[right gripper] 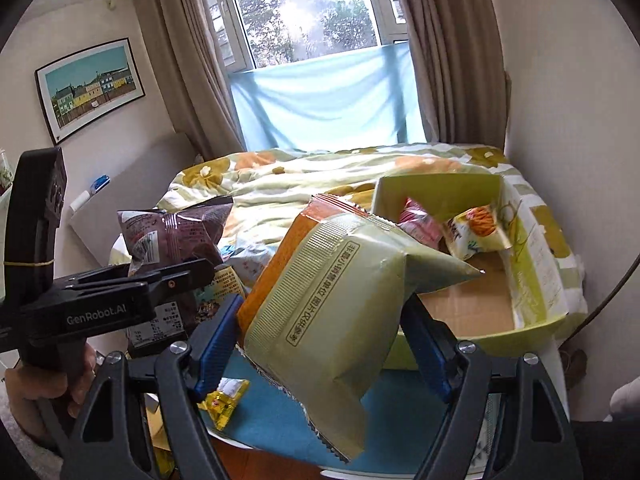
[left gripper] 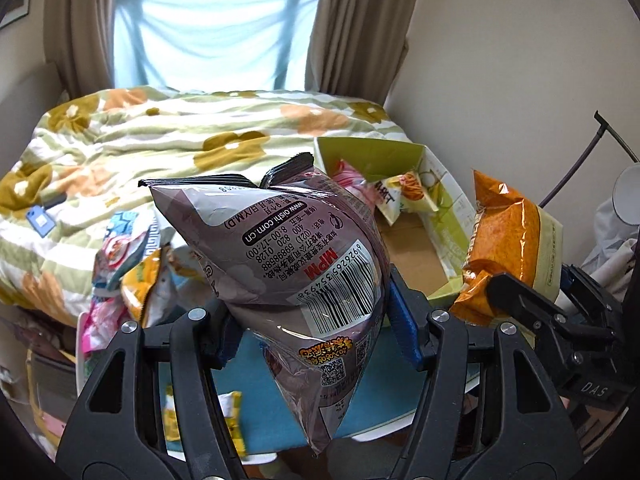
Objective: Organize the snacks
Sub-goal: 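Lower both held bags into the yellow box and open both tools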
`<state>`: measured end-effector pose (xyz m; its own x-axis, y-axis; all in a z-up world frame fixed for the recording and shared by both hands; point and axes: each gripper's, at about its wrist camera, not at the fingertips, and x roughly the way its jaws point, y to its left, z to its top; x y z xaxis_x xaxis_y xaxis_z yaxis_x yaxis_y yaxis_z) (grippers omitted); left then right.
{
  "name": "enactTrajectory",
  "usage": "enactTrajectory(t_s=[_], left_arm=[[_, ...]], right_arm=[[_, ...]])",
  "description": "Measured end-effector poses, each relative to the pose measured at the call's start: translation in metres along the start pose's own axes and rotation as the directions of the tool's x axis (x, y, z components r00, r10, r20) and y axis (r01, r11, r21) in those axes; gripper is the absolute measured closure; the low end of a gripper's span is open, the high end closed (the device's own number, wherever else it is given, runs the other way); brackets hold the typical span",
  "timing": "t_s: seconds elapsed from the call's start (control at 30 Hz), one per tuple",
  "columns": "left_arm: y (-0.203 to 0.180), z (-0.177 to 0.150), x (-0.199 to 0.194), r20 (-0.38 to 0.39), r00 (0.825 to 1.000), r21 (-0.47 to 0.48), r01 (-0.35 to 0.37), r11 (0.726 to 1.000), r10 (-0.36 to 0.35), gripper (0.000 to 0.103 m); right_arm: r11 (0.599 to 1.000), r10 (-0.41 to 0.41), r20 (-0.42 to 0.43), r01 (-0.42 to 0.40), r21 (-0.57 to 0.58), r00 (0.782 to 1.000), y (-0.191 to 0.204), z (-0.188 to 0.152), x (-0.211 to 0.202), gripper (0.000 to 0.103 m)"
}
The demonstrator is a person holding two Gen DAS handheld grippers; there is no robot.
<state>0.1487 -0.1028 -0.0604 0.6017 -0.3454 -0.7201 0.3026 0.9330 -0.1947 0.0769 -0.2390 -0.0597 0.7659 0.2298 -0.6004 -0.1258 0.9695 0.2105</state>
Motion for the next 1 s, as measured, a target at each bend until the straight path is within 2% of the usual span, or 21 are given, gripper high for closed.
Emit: enactTrajectory(t_s=[0.13, 0.23, 0.37, 0.47, 0.57, 0.63, 0.67, 0.8, 0.9, 1.0], left_arm=[[-0.051, 0.02, 0.046, -0.035, 0.999, 0.012, 0.028, 1.0, -0.028, 0.044], [-0.083, 0.031, 0.09, -0.085, 0.996, 0.032, 0.011, 0.999, -0.008, 0.044], [-0.104, 0.04, 0.142, -0.151, 0.988, 0.013, -0.013, 1.0, 0.014, 0.044], [-0.109, 0.049, 0.165, -0.179, 0.984, -0.007, -0.026, 1.0, 0.024, 0.044], [-0.109, 0.056, 0.182, -0.211, 0.976, -0.004, -0.05, 0.999, 0.048, 0.038], [-0.109, 0.059, 0.192, -0.233, 0.969, 0.016, -0.081, 0.997, 0.083, 0.006], [-0.11, 0.06, 0.194, -0.228, 0.967, 0.031, -0.113, 0.993, 0.117, 0.0], [-0.103, 0.057, 0.193, -0.232, 0.967, 0.056, -0.098, 0.994, 0.108, 0.0], [-0.094, 0.053, 0.187, -0.254, 0.962, 0.04, -0.093, 0.995, 0.1, 0.0], [-0.088, 0.05, 0.175, -0.239, 0.966, 0.026, -0.1, 0.995, 0.104, 0.001]], right_arm=[[0.999, -0.04, 0.012, 0.04, 0.019, 0.999, -0.05, 0.017, -0.008, 0.028], [0.998, -0.048, -0.004, 0.048, 0.035, 0.999, -0.09, 0.023, -0.004, 0.028], [0.997, -0.039, -0.035, 0.041, 0.069, 0.999, -0.136, 0.031, 0.008, 0.028], [0.997, -0.022, -0.076, 0.028, 0.079, 0.997, -0.16, 0.034, 0.023, 0.028], [0.997, -0.019, -0.112, 0.027, 0.072, 0.993, -0.175, 0.036, 0.036, 0.028], [0.996, -0.001, -0.129, 0.013, 0.093, 0.992, -0.183, 0.038, 0.044, 0.028], [0.995, 0.007, -0.135, 0.006, 0.1, 0.991, -0.187, 0.04, 0.048, 0.028], [0.996, 0.001, -0.153, 0.013, 0.087, 0.988, -0.194, 0.046, 0.06, 0.028], [0.997, -0.004, -0.165, 0.016, 0.073, 0.986, -0.196, 0.048, 0.067, 0.028], [0.997, 0.012, -0.189, 0.002, 0.074, 0.982, -0.198, 0.05, 0.077, 0.028]])
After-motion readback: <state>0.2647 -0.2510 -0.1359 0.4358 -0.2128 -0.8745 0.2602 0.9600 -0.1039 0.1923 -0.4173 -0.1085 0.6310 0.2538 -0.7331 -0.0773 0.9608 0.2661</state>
